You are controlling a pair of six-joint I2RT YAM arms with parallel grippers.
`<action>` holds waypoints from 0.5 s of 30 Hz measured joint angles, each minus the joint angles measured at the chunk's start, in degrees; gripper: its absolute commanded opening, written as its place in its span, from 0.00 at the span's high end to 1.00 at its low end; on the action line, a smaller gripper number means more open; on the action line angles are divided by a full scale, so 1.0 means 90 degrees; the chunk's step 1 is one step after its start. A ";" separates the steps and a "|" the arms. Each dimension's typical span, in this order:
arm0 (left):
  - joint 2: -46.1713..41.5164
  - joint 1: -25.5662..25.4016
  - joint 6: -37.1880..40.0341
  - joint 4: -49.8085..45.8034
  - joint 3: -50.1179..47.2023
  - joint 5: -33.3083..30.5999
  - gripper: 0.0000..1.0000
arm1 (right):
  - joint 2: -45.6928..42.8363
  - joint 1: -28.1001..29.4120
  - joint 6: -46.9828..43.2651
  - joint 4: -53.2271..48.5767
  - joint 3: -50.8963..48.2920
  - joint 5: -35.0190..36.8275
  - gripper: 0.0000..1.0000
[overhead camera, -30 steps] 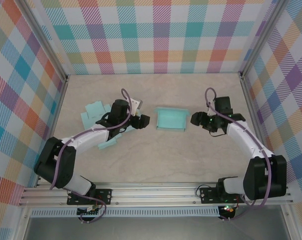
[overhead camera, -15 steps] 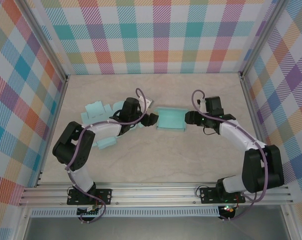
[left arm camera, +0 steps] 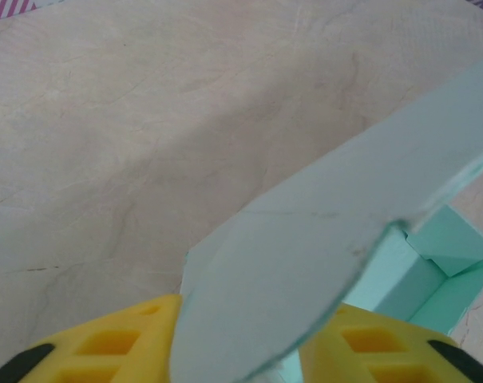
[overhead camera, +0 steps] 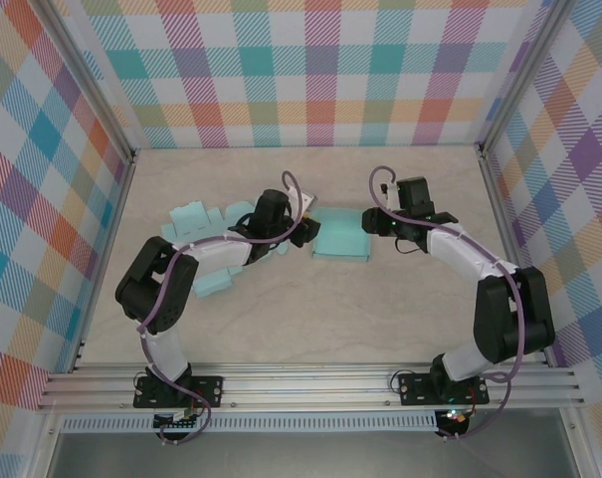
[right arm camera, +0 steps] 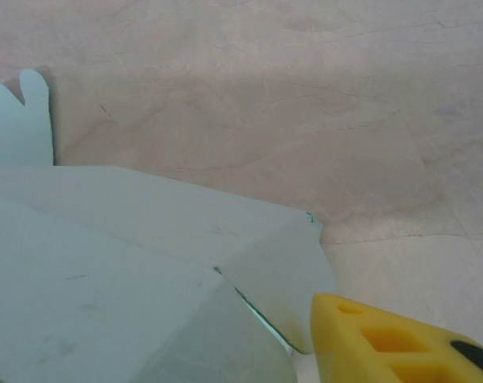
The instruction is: Fold the paper box
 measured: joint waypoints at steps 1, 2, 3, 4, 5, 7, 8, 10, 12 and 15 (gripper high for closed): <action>0.0002 -0.0019 0.0005 -0.0027 0.0022 -0.0024 0.69 | 0.0012 0.0005 -0.0010 -0.0002 0.0000 0.0002 0.58; 0.0002 -0.0032 0.0010 -0.0080 0.0051 -0.0039 0.69 | 0.0012 0.0015 -0.0005 0.0000 0.0000 0.0019 0.59; 0.0005 -0.0044 0.0010 -0.0129 0.0090 -0.0058 0.70 | 0.0012 0.0029 -0.0005 0.0000 0.0000 0.0027 0.62; 0.0012 -0.0056 0.0007 -0.0141 0.0114 -0.0075 0.72 | 0.0012 0.0041 -0.0007 0.0005 0.0000 0.0039 0.63; 0.0024 -0.0061 -0.0005 -0.0170 0.0160 -0.0090 0.75 | 0.0015 0.0056 0.0000 0.0005 0.0000 0.0051 0.65; 0.0044 -0.0073 -0.0029 -0.0233 0.0243 -0.0129 0.82 | 0.0029 0.0090 0.0019 0.0017 0.0000 0.0073 0.70; 0.0046 -0.0075 -0.0068 -0.0272 0.0270 -0.0141 0.86 | 0.0039 0.0100 0.0019 0.0019 0.0002 0.0090 0.71; 0.0066 -0.0075 -0.0153 -0.0279 0.0313 -0.0172 0.89 | 0.0061 0.0134 0.0068 0.0032 0.0002 0.0126 0.74; 0.0092 -0.0078 -0.0287 -0.0294 0.0359 -0.0204 0.91 | 0.0085 0.0172 0.0121 0.0041 0.0007 0.0172 0.77; 0.0134 -0.0085 -0.0573 -0.0318 0.0420 -0.0321 0.93 | 0.0146 0.0255 0.0185 0.0070 0.0032 0.0245 0.80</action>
